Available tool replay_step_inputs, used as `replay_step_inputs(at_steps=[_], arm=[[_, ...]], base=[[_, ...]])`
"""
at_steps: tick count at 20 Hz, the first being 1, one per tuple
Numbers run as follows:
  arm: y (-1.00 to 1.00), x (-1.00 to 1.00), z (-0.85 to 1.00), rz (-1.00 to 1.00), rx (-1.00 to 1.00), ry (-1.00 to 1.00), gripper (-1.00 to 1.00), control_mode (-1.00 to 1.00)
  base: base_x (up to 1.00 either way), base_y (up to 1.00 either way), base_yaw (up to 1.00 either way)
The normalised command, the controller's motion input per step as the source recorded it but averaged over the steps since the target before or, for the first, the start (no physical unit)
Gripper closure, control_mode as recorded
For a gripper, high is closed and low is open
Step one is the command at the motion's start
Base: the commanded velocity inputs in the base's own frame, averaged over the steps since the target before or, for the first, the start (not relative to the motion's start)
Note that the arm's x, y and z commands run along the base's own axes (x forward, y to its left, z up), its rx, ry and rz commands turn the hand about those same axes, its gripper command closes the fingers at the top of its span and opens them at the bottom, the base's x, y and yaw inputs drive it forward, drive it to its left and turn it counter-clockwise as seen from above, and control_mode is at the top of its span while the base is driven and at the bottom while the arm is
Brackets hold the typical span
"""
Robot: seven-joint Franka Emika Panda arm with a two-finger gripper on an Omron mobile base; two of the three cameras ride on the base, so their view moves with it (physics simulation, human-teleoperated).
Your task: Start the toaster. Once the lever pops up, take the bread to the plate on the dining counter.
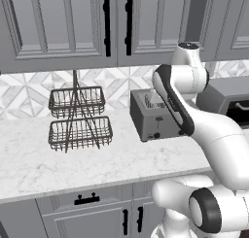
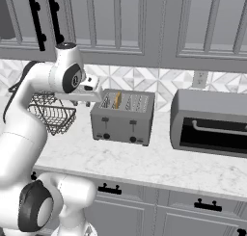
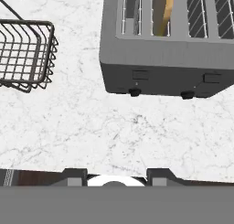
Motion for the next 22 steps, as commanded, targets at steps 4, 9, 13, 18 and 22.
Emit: replay_step_inputs(at_steps=[4, 9, 13, 18, 22], arm=[[-0.05, 0.0, -0.04, 0.0, 0.0, 0.0, -1.0, -1.0], [-0.09, 0.05, -0.15, 0.0, 0.0, 0.0, -1.0, -1.0], [-0.02, 0.2, -0.2, 0.0, 0.0, 0.0, -1.0, -1.0], [-0.04, 0.23, -0.27, 0.0, 0.0, 0.0, -1.0, -1.0], [-0.08, 0.21, -0.32, 0.0, 0.0, 0.0, 1.0, -1.0]], base=[[0.0, 0.0, 0.0], [0.0, 0.0, 0.0], [0.0, 0.0, 0.0], [0.0, 0.0, 0.0], [0.0, 0.0, 0.0]])
